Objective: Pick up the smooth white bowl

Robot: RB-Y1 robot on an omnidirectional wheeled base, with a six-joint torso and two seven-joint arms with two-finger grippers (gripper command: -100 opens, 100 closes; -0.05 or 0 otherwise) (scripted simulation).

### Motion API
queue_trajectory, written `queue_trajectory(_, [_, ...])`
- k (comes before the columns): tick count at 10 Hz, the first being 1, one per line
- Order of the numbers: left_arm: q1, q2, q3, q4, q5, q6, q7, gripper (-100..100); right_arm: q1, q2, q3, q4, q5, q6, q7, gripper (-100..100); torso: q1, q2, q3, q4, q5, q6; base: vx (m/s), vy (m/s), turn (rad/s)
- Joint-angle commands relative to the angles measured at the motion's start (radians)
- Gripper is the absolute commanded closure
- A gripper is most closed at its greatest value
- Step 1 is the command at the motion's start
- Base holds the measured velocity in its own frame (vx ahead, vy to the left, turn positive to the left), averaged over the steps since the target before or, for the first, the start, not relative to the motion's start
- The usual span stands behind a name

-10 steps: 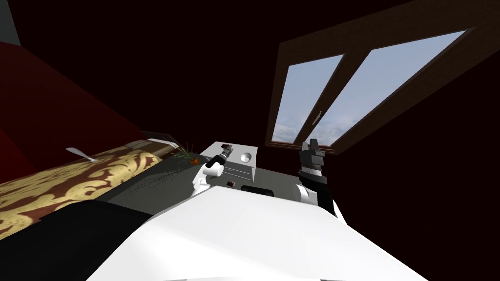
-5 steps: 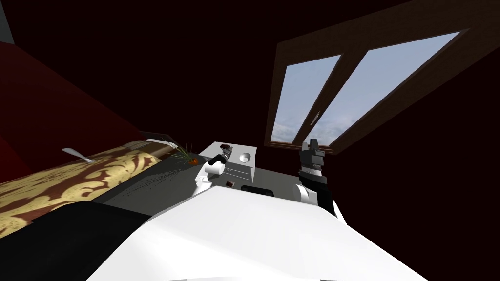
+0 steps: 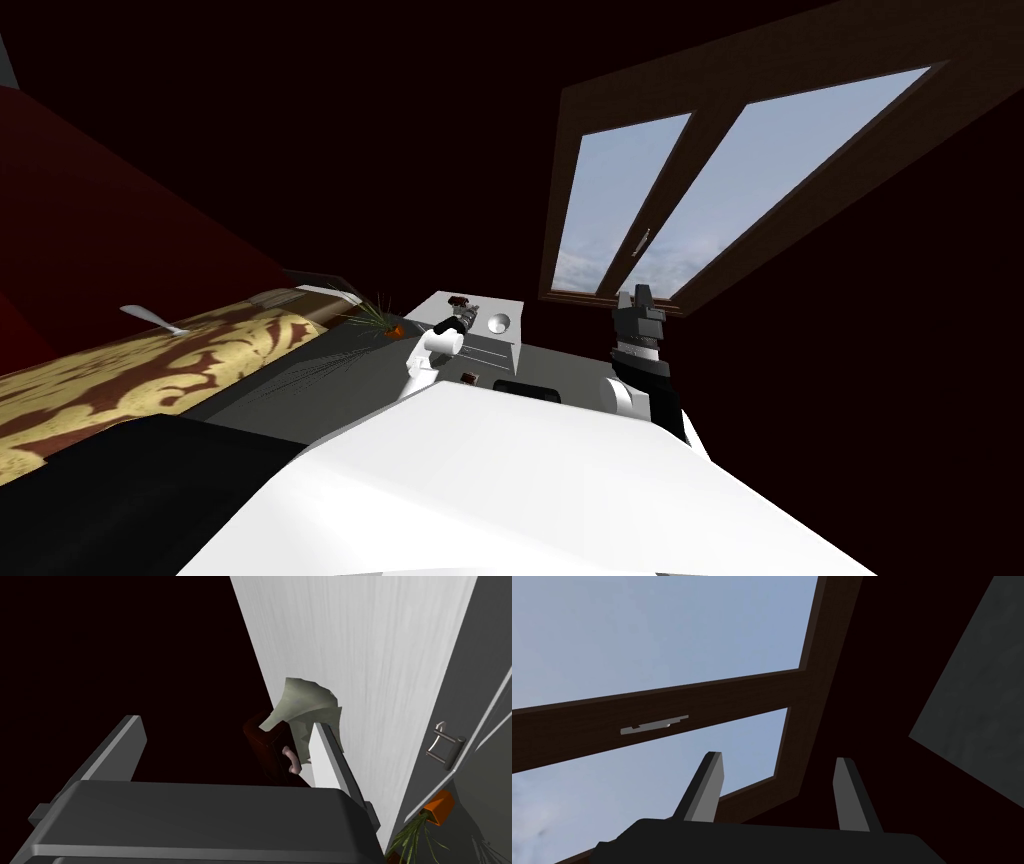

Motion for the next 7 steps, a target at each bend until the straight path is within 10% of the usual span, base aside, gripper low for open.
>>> queue_trajectory(1, [-0.017,-0.005,-0.006,0.025,-0.005,0.05,0.002,-100,0.0,0.0,0.0,0.0,0.0,0.0,0.0,0,0.0,0.0,0.0,0.0,0.0,0.0,0.01,-0.048,-0.013])
queue_trajectory(7, [-0.057,-0.027,-0.025,0.094,-0.024,0.183,0.012,-100,0.0,0.0,0.0,0.0,0.0,0.0,0.0,0,-0.001,-0.001,0.0,0.0,0.0,0.0,0.015,-0.041,-0.007])
